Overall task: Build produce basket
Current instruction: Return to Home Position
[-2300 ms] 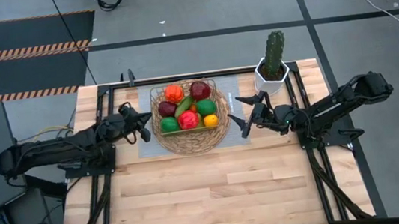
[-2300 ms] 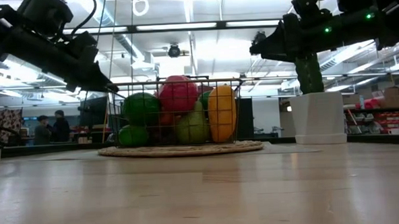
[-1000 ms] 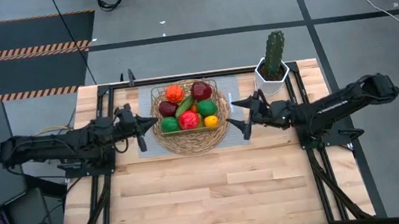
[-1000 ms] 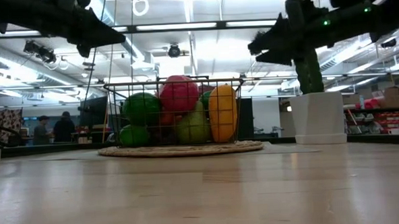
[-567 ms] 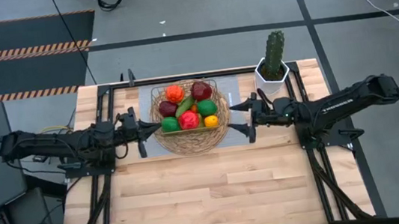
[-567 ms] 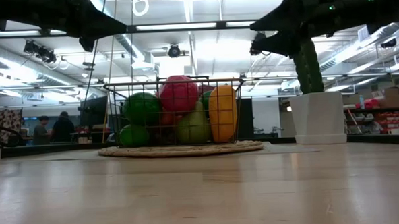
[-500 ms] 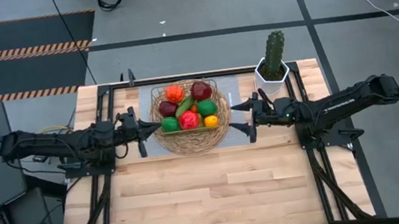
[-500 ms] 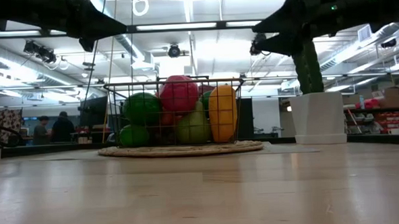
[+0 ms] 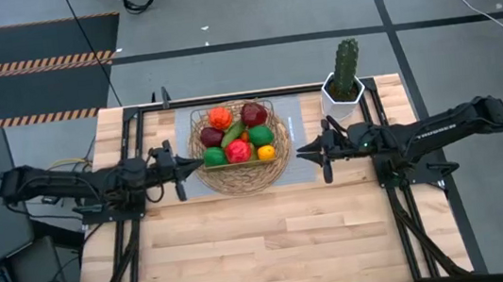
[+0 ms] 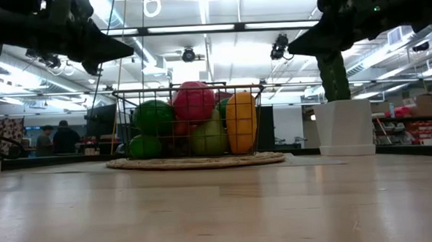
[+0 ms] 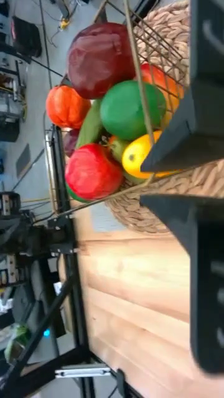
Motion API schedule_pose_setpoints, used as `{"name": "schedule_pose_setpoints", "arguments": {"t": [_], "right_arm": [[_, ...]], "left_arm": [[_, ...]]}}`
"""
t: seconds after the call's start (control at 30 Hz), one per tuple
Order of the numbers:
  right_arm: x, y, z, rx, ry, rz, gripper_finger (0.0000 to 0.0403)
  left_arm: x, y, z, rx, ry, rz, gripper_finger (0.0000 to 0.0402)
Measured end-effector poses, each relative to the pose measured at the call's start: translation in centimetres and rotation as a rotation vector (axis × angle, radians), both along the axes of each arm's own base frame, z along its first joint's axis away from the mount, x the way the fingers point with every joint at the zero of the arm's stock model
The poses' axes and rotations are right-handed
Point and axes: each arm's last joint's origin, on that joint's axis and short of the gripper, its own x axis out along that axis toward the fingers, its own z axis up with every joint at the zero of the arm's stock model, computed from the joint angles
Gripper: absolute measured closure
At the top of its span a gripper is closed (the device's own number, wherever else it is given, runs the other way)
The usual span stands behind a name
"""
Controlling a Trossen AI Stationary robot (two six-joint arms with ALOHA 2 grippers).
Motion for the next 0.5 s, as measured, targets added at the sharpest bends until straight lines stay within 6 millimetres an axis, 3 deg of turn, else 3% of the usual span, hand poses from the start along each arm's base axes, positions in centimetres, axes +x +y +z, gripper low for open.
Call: {"name": "schedule_pose_setpoints", "arguments": {"t": [0.17, 0.33, 0.5], "right_arm": [[-0.5, 0.0, 0.0, -0.002, 0.026, 0.009, 0.0394], [-1.6, 0.0, 0.3, 0.007, 0.01, 0.015, 0.0381], [-3.1, 0.0, -1.3, 0.042, -0.027, 0.009, 0.0383]], "left_arm": [[-0.8, 0.1, 0.6, 0.004, -0.072, 0.003, 0.0395], [-2.2, 0.1, 1.0, 0.009, -0.09, -0.001, 0.0395], [-3.2, 0.1, 1.1, -0.002, -0.093, 0.0, 0.0395]]}}
